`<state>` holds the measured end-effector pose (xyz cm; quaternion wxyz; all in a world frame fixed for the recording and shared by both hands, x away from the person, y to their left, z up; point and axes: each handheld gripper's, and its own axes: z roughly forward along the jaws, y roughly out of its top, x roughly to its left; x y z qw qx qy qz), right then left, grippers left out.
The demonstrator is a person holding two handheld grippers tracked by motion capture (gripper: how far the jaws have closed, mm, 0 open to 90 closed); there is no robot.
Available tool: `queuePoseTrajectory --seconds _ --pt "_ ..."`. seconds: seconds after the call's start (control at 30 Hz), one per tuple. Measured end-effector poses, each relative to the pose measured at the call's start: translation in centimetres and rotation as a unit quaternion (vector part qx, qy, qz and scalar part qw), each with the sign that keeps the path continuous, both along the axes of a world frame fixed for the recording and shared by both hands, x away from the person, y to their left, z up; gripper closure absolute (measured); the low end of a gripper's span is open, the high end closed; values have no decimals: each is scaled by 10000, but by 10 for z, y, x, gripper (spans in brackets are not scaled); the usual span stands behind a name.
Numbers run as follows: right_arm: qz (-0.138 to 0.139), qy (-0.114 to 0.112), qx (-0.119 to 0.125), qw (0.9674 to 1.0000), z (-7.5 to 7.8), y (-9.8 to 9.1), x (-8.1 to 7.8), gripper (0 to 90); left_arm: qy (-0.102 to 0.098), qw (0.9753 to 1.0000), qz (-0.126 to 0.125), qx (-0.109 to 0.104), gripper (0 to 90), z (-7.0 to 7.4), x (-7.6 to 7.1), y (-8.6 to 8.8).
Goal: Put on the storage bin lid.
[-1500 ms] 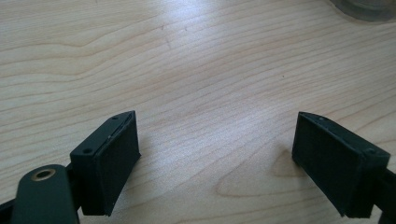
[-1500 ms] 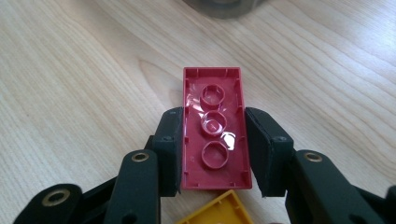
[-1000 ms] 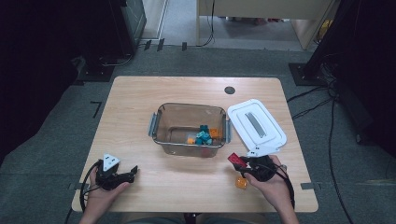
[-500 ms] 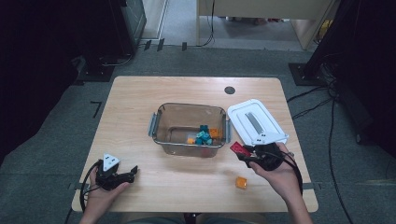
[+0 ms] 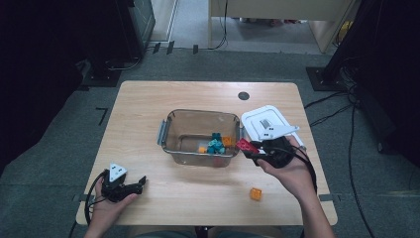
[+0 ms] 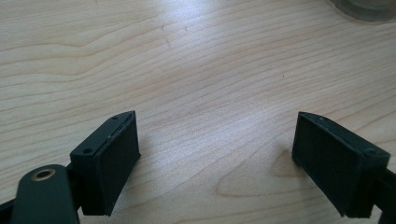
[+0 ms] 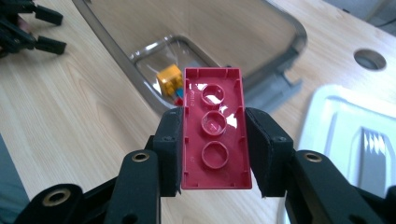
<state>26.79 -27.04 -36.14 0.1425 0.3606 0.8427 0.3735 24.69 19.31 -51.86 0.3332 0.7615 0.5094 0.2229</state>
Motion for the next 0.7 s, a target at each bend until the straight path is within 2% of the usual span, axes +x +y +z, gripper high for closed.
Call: queuePoseTrajectory --seconds 0.3,0.4,0.6,0.7 --pt "257 36 13 9997 10 38 28 603 2 10000 -4 8 147 0 0 0" --pt "344 58 -6 9994 8 51 39 603 -3 10000 -3 7 146 0 0 0" --pt "267 194 -92 9994 -2 70 60 597 -4 10000 -1 5 147 0 0 0" --pt "232 81 -193 9995 -5 75 60 547 -4 10000 -1 4 147 0 0 0"
